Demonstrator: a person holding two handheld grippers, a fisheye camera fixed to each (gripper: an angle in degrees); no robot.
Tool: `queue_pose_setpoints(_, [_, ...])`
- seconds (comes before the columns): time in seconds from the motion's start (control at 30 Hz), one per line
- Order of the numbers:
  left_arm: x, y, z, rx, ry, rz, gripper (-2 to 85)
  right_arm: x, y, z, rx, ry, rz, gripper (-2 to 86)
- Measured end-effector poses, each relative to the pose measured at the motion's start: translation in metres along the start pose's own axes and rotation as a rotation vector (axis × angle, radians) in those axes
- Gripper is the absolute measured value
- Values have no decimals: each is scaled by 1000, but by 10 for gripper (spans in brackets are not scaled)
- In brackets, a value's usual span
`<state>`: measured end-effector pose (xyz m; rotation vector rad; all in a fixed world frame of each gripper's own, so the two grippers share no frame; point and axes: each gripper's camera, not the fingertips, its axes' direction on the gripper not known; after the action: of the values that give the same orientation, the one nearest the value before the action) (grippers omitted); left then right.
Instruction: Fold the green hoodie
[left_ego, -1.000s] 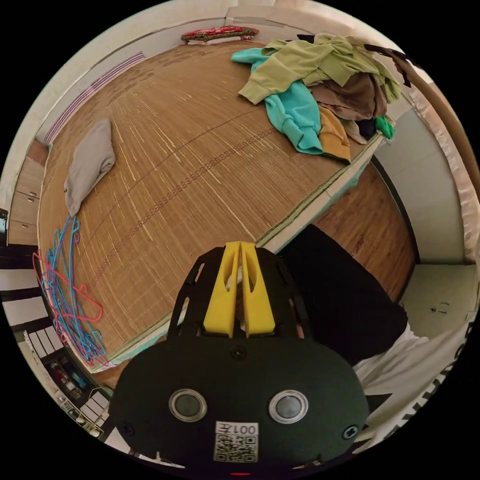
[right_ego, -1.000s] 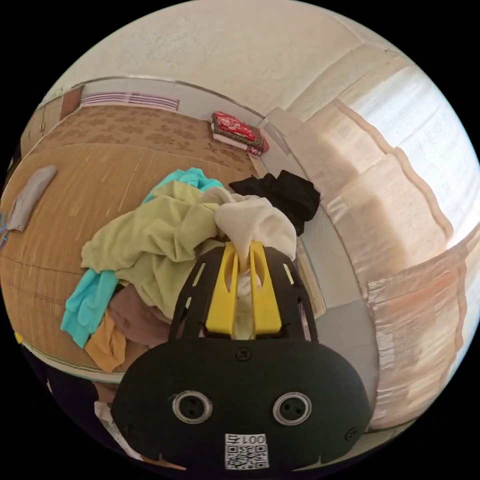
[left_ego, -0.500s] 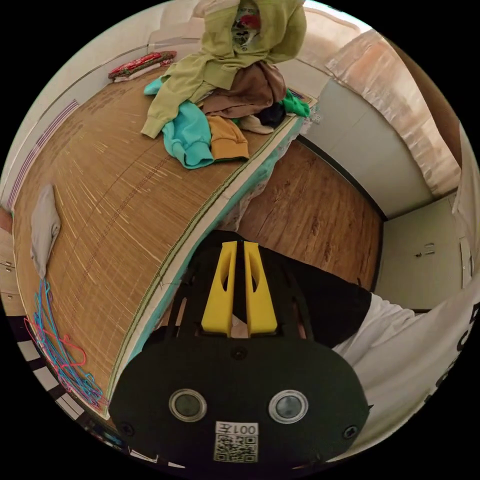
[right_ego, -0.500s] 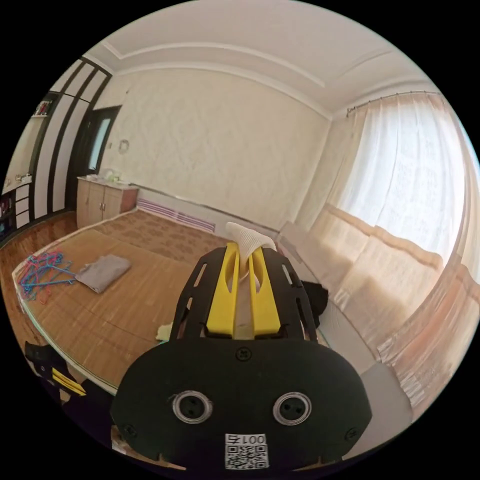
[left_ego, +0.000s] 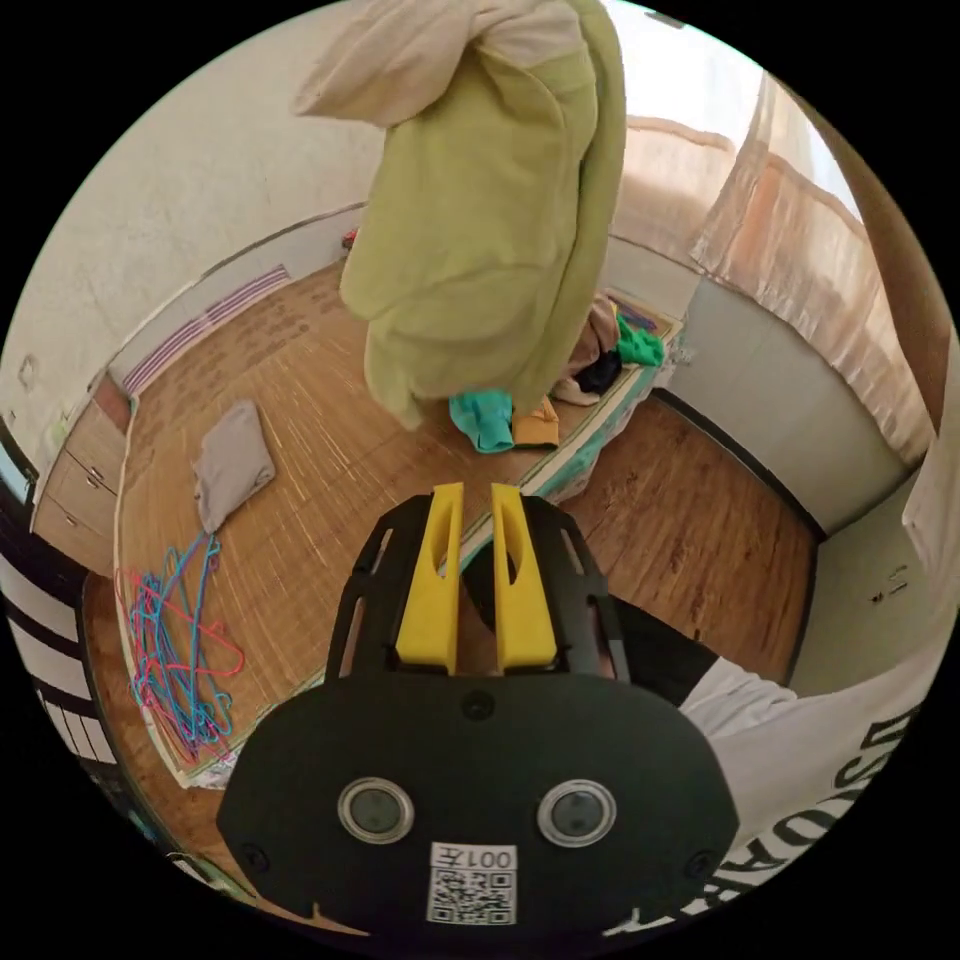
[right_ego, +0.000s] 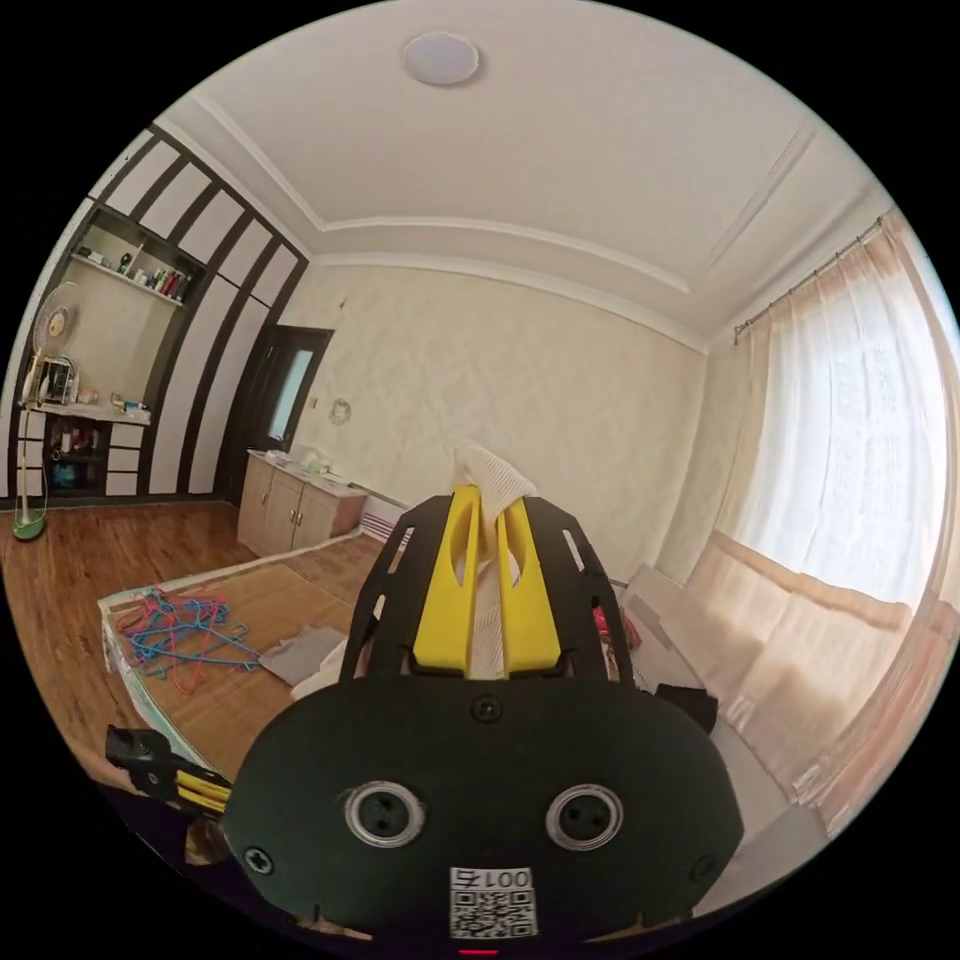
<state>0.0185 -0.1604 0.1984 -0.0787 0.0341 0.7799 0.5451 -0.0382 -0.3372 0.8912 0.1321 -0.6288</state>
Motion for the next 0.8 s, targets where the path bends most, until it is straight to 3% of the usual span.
queue_pose_setpoints(0.17, [13, 19, -85, 154, 13, -13, 230, -29, -11, -37, 41, -35, 35, 5])
queue_pose_setpoints(0.27, [14, 43, -127, 229, -29, -80, 261, -41, -9, -55, 74, -78, 56, 5])
queue_pose_setpoints(0.33, [8, 59, -144, 253, -76, -131, 238, -47, -8, -65, 100, -89, 58, 5])
queue_pose_setpoints(0.43, [-8, 101, -172, 315, -137, -197, 123, -45, -12, -82, 111, -119, 59, 5])
queue_pose_setpoints(0.53, [-28, 151, -210, 422, -69, -227, 15, -26, -16, -92, 95, -144, 65, 5])
queue_pose_setpoints(0.67, [-47, 192, -252, 400, 6, -139, -4, 13, -12, -101, 74, -265, 130, 5])
queue_pose_setpoints(0.8, [-46, 207, -289, 317, -79, 19, -8, 30, -8, -105, 56, -289, 59, 5])
